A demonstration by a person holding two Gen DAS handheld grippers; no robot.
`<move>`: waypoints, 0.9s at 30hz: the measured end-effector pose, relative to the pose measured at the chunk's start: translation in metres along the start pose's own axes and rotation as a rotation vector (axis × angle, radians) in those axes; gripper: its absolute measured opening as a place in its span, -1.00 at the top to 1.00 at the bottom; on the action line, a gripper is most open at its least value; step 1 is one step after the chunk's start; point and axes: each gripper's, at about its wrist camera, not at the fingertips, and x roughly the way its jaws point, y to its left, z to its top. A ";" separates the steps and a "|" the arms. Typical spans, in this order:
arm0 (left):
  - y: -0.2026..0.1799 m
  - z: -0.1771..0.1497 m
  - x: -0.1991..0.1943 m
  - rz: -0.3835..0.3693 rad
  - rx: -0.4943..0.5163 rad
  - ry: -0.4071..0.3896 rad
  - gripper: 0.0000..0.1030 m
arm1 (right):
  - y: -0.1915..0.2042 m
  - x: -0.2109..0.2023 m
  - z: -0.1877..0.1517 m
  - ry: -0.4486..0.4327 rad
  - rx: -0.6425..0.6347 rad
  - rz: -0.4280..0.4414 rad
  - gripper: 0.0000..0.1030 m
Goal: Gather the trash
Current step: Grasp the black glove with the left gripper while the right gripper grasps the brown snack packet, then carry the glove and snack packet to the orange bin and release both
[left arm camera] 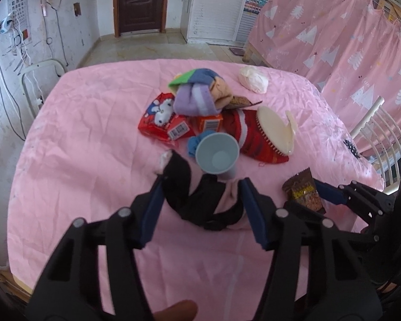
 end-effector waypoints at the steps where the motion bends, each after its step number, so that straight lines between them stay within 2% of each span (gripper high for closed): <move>1: -0.001 0.000 -0.002 0.007 0.001 -0.005 0.04 | -0.001 0.000 0.000 -0.001 0.001 0.002 0.48; 3: -0.002 -0.001 -0.006 0.019 0.003 -0.015 0.15 | -0.001 -0.002 0.000 -0.006 0.002 0.000 0.49; 9: -0.005 -0.002 -0.013 0.027 -0.002 -0.029 0.25 | -0.006 -0.011 0.001 -0.030 0.008 -0.004 0.51; 10: -0.005 -0.002 -0.015 0.030 -0.005 -0.034 0.52 | -0.007 -0.013 0.001 -0.035 0.010 -0.004 0.51; 11: -0.004 -0.002 -0.017 0.040 -0.005 -0.040 0.58 | -0.007 -0.014 0.002 -0.038 0.012 -0.004 0.51; 20: -0.003 -0.003 -0.022 0.050 -0.015 -0.045 0.59 | -0.011 -0.023 0.001 -0.062 0.022 -0.005 0.51; 27: -0.017 0.004 -0.046 0.059 0.008 -0.108 0.59 | -0.027 -0.045 0.005 -0.125 0.051 -0.026 0.51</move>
